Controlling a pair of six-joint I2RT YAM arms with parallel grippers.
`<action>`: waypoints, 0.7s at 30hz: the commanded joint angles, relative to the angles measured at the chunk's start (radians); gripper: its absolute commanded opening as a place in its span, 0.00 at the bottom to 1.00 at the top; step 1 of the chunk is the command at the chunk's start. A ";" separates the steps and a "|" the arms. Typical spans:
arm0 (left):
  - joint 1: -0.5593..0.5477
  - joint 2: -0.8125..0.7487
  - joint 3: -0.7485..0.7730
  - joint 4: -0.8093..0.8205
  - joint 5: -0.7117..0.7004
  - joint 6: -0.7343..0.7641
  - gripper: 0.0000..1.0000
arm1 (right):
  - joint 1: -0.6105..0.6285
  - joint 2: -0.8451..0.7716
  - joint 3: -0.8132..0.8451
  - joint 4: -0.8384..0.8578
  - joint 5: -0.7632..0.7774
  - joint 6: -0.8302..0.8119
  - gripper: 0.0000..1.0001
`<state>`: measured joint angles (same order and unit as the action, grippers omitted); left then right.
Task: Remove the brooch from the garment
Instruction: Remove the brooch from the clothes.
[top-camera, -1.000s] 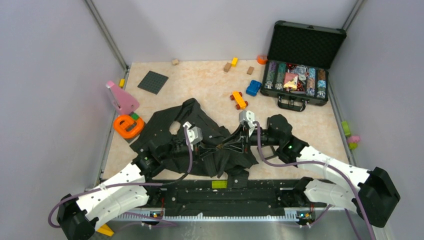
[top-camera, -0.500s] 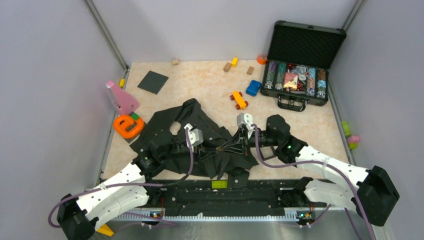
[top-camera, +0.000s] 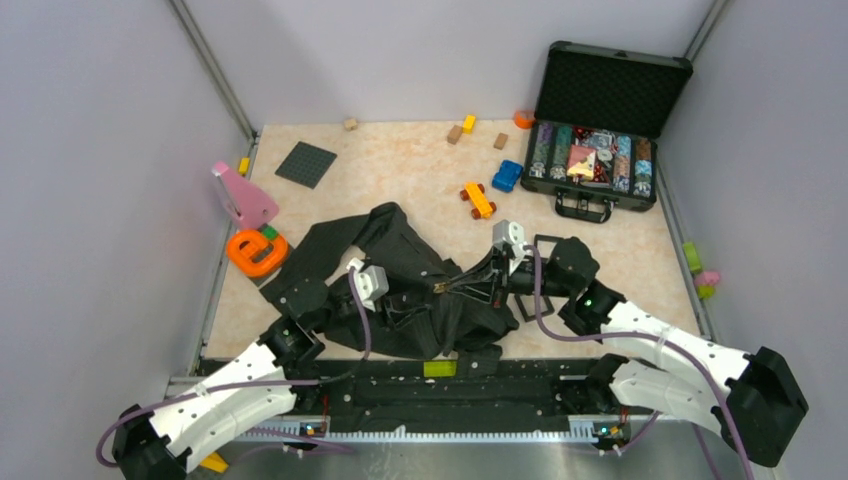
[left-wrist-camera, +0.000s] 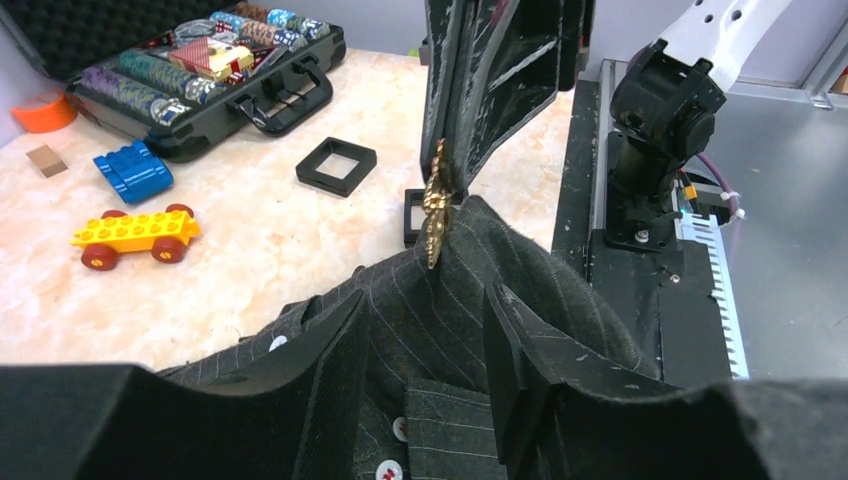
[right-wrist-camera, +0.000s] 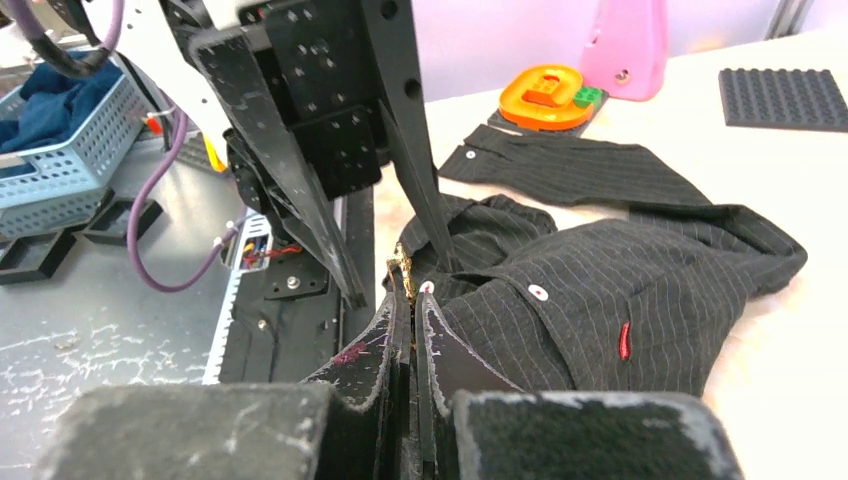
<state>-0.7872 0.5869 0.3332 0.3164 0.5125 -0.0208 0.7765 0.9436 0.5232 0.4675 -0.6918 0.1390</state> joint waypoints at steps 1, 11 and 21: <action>-0.004 0.029 0.012 0.101 -0.003 -0.019 0.48 | -0.005 0.001 0.015 0.138 -0.055 0.051 0.00; -0.003 0.108 -0.003 0.272 0.037 -0.057 0.48 | -0.005 0.010 0.003 0.189 -0.057 0.083 0.00; -0.003 0.098 0.001 0.273 0.057 -0.049 0.32 | -0.005 0.022 0.002 0.198 -0.067 0.090 0.00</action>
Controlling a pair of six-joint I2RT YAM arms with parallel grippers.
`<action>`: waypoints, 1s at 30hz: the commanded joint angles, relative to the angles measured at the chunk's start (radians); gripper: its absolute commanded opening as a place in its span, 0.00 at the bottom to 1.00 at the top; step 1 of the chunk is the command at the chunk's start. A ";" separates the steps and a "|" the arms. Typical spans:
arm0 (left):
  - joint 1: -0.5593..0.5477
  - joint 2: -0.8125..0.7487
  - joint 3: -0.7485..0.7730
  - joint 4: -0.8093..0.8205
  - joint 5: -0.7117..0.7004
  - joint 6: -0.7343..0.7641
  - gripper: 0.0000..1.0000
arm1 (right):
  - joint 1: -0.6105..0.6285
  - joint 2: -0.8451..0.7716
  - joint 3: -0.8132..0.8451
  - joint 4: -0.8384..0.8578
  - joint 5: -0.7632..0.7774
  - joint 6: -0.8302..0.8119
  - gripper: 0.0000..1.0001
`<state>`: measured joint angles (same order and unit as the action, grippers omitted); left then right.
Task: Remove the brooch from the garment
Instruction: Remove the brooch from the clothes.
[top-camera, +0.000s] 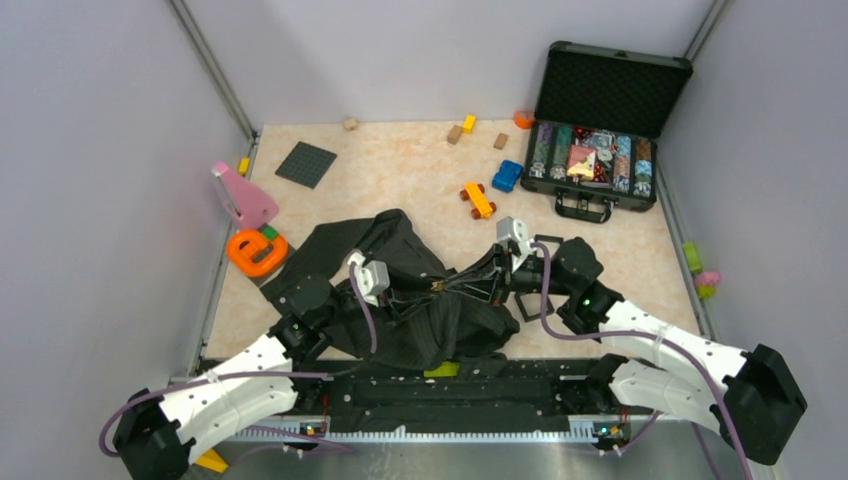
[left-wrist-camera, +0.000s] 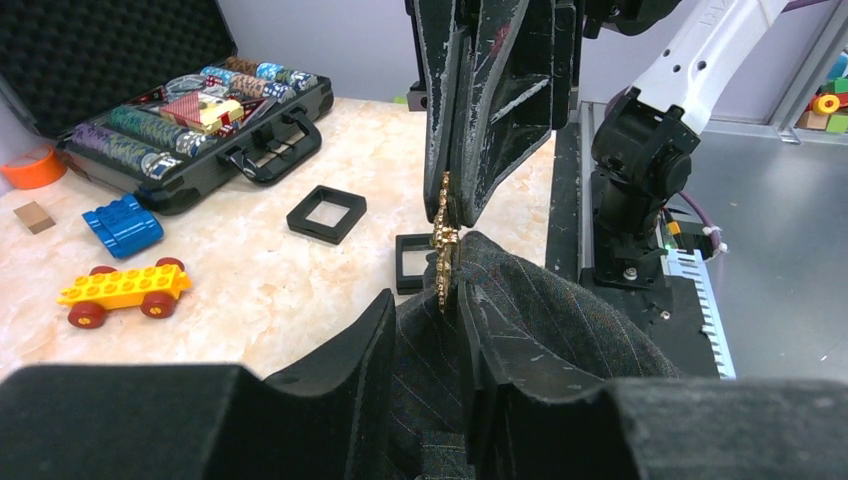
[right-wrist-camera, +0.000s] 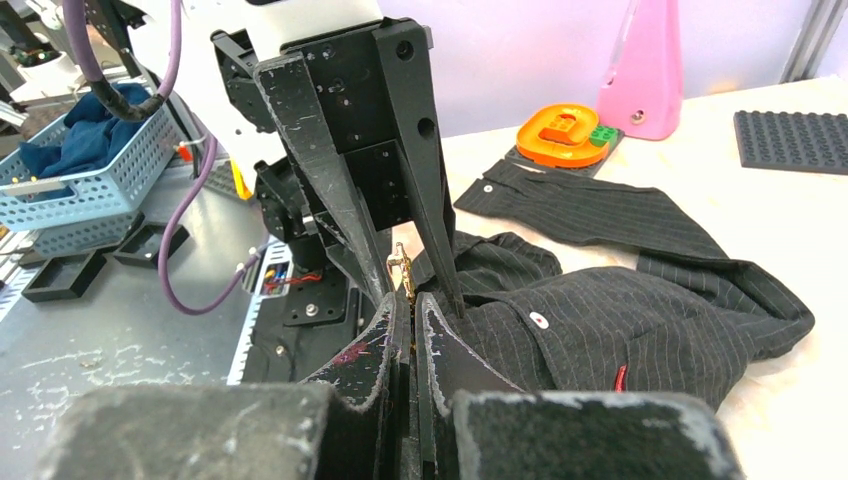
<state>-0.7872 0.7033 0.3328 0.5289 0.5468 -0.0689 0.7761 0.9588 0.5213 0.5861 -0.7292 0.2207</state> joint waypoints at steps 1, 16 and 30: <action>-0.003 -0.023 0.002 0.057 0.026 -0.002 0.32 | -0.004 0.007 0.003 0.081 -0.030 0.007 0.00; -0.003 0.004 -0.014 0.153 0.021 -0.045 0.55 | -0.004 0.029 -0.023 0.189 -0.030 0.069 0.00; -0.004 0.033 -0.001 0.171 -0.004 -0.053 0.36 | -0.003 0.026 -0.031 0.204 -0.037 0.073 0.00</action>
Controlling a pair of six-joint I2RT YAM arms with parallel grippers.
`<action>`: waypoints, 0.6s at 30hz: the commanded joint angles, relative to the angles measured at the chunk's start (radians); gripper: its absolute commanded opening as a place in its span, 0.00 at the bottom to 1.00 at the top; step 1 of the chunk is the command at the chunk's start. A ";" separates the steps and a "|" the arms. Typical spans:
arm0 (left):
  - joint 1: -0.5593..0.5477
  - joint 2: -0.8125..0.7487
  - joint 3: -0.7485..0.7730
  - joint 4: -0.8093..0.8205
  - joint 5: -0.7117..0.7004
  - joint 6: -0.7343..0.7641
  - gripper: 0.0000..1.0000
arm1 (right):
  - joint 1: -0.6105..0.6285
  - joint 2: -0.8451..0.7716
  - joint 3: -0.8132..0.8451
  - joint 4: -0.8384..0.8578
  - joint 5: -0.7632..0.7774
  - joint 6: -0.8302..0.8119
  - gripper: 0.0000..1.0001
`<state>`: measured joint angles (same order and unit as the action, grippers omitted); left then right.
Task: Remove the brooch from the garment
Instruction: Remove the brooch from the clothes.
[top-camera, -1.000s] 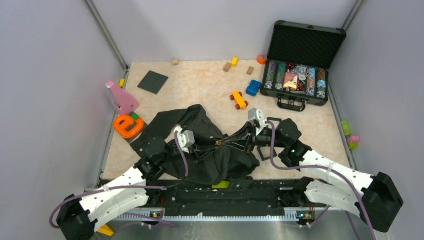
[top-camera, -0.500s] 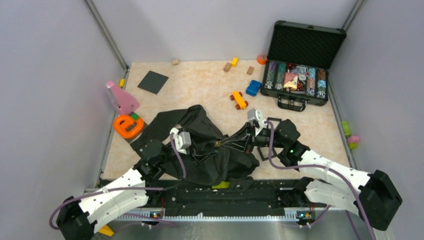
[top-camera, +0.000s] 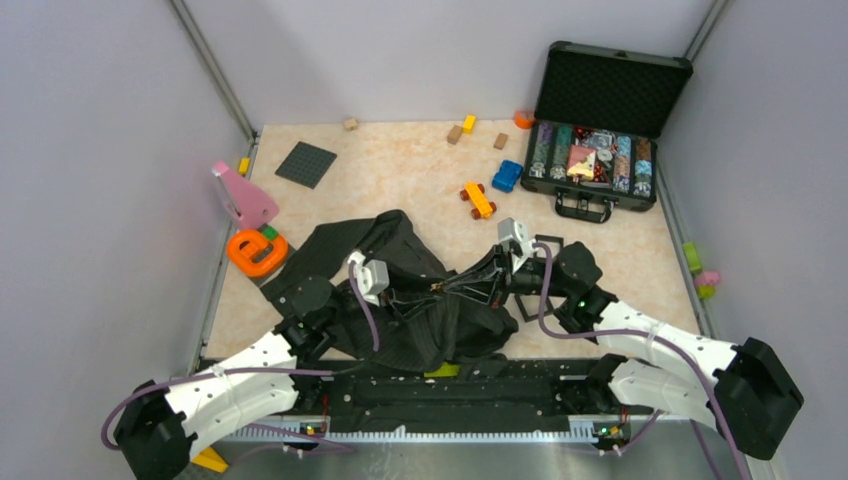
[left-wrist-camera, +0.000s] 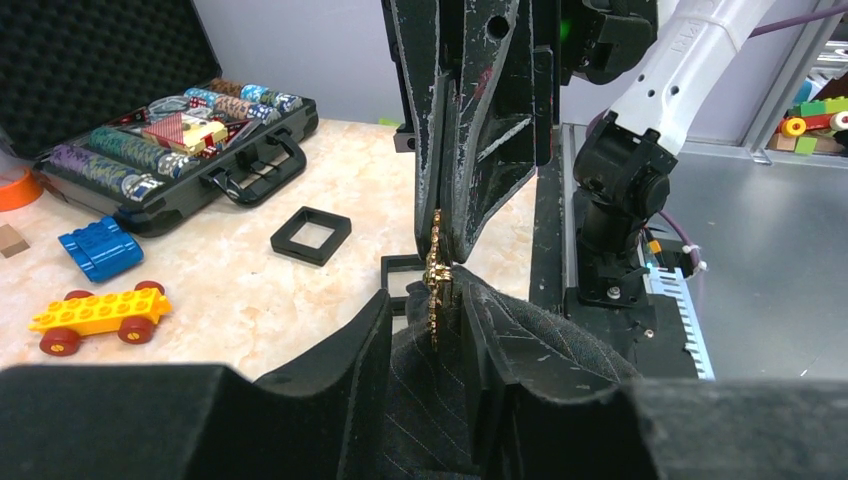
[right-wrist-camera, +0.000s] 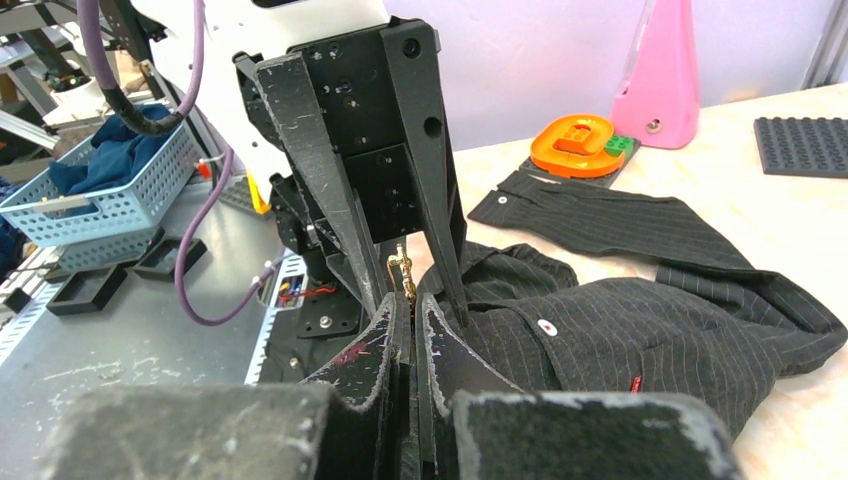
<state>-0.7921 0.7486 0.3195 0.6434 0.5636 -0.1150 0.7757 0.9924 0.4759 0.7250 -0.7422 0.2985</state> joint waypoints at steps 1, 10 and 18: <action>0.002 -0.015 0.012 0.056 -0.019 -0.008 0.39 | -0.001 -0.008 0.013 0.065 -0.019 -0.004 0.00; 0.000 -0.010 0.012 0.056 -0.028 -0.005 0.29 | 0.010 -0.012 0.010 0.057 0.010 -0.009 0.00; 0.001 -0.049 0.011 0.004 -0.030 0.007 0.58 | 0.010 -0.027 0.044 -0.100 0.053 -0.095 0.00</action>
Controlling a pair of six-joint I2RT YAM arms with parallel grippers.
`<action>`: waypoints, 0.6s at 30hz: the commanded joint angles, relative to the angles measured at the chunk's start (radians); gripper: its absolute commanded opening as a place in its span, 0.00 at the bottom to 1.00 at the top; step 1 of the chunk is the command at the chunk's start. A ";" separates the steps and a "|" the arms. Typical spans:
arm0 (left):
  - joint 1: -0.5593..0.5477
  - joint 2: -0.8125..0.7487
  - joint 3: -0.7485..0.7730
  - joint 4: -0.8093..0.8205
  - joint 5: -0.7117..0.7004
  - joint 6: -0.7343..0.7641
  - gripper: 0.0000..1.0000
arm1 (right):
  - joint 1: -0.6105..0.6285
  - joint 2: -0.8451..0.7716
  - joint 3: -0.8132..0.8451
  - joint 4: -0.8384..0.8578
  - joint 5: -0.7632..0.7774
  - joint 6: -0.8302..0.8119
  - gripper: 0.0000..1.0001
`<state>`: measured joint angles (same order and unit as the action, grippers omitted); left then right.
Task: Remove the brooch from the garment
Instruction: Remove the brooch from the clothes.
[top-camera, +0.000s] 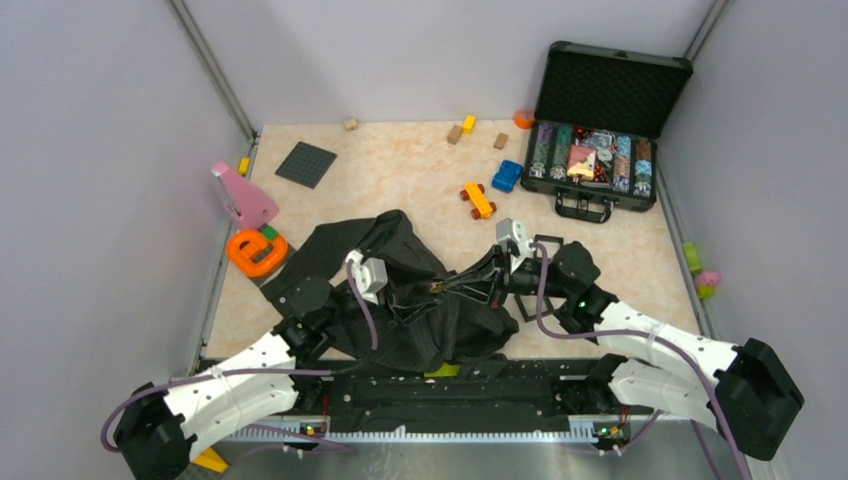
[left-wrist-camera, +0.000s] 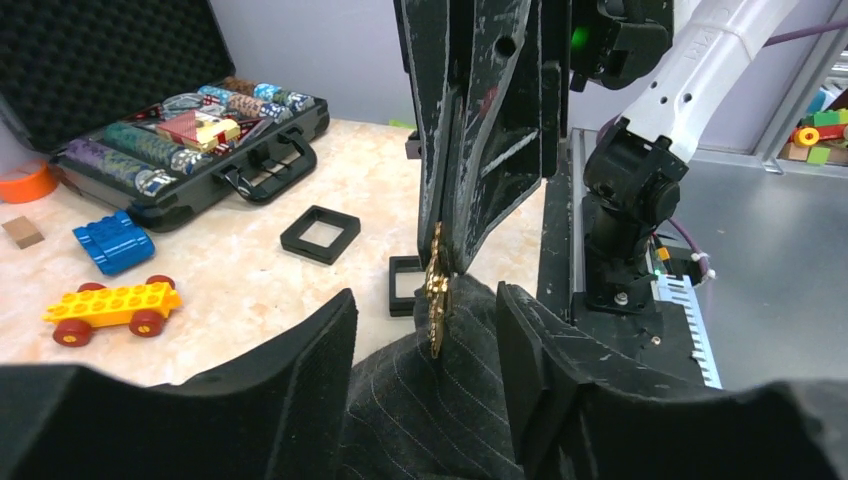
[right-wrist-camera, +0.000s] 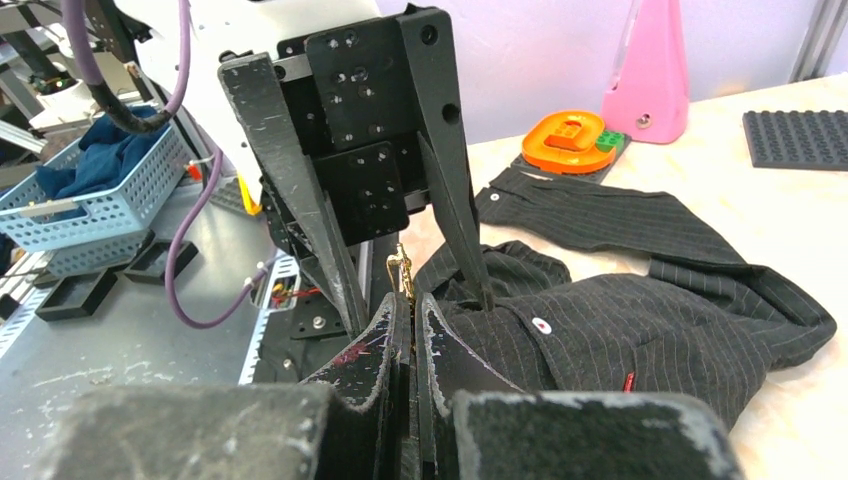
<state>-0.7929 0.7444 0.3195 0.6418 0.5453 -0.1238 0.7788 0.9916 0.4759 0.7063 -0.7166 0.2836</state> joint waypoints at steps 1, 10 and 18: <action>0.003 -0.068 0.014 -0.027 -0.019 0.023 0.59 | 0.007 -0.030 0.070 -0.149 0.042 -0.118 0.00; 0.000 -0.125 0.100 -0.317 -0.103 0.164 0.58 | 0.026 0.024 0.293 -0.621 0.078 -0.564 0.00; 0.000 0.014 0.220 -0.397 -0.076 0.261 0.52 | 0.079 0.093 0.429 -0.828 0.048 -0.725 0.00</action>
<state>-0.7929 0.7357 0.4839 0.2840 0.4702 0.0708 0.8295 1.0790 0.8440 -0.0147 -0.6422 -0.3149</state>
